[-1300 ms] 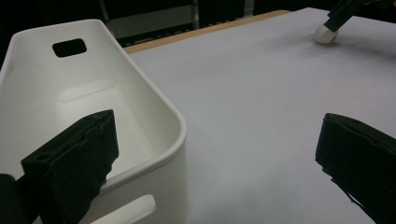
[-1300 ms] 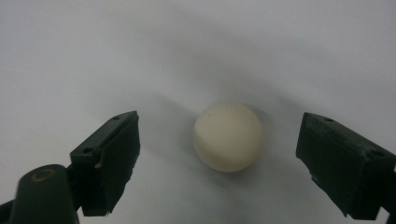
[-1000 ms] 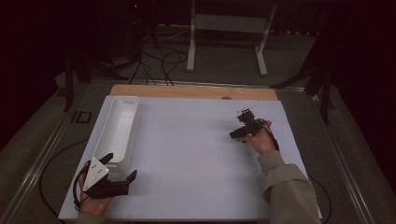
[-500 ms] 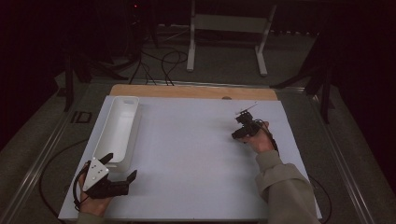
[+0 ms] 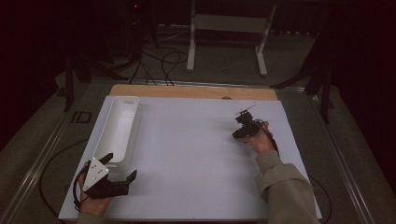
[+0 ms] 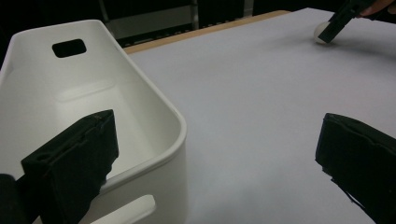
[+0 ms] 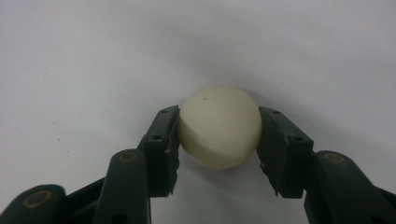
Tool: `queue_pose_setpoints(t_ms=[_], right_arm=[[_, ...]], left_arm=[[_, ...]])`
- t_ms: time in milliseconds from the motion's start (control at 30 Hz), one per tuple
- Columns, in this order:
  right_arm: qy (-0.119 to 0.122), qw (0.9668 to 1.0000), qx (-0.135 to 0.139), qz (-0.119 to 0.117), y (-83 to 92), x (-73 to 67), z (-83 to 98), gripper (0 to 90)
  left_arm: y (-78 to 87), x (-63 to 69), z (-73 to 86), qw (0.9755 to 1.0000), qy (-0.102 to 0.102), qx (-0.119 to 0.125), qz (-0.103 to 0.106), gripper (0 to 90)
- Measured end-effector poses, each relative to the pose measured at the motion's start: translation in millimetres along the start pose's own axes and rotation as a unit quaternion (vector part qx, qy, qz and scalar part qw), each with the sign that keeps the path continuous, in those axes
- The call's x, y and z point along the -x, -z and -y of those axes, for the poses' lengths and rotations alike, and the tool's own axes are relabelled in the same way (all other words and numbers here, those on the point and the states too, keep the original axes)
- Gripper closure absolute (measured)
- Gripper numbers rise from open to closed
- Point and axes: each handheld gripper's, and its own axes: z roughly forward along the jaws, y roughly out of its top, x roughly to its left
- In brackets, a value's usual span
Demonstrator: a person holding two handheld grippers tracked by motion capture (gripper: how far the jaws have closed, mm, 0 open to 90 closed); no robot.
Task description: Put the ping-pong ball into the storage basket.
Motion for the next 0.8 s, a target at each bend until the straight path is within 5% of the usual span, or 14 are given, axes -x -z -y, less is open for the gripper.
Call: queue_pose_setpoints(t_ms=[800], right_arm=[[0.029, 0.9995, 0.007, -0.005, 14.5, -3.0, 2.8, 50.7]], left_arm=[[-0.3, 0.8, -0.1, 1.0, -0.001, -0.001, -0.003, 0.0]])
